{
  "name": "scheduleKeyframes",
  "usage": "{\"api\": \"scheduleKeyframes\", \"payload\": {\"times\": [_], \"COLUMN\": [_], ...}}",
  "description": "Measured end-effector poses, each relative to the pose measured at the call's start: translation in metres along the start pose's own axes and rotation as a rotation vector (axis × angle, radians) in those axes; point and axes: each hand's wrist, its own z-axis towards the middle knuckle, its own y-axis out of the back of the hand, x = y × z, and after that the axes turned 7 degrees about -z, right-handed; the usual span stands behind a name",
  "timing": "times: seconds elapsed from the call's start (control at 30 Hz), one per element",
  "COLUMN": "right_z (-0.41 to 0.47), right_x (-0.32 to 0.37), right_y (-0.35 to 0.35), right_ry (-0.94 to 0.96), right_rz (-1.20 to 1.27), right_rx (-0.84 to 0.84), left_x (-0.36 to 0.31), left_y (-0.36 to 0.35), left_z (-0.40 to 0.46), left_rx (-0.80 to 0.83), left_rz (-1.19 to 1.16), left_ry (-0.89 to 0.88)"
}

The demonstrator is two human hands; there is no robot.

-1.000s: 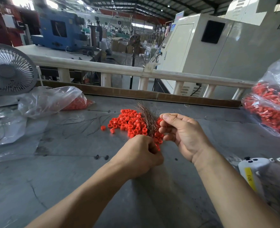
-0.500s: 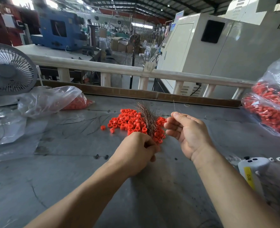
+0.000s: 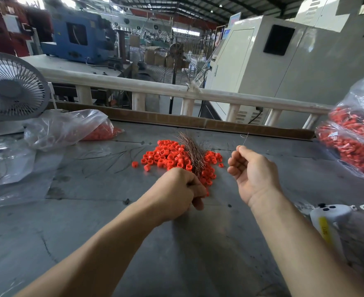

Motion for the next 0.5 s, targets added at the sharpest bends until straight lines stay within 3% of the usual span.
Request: {"api": "scheduleKeyframes", "payload": {"times": [0.07, 0.2, 0.27, 0.5], "right_z": [-0.001, 0.000, 0.000, -0.005], "right_x": [0.000, 0.001, 0.001, -0.002], "right_y": [0.000, 0.002, 0.002, -0.003], "right_ry": [-0.001, -0.047, -0.071, -0.102], "right_rz": [-0.033, -0.098, -0.119, -0.173], "right_rx": [0.015, 0.035, 0.057, 0.201], "left_x": [0.002, 0.012, 0.017, 0.025], "left_y": [0.007, 0.023, 0.028, 0.024], "left_z": [0.000, 0.002, 0.003, 0.012], "left_rx": [-0.054, -0.451, -0.555, -0.520], "left_rz": [0.067, 0.329, 0.393, 0.514], "left_ry": [-0.003, -0.069, -0.073, -0.124]}}
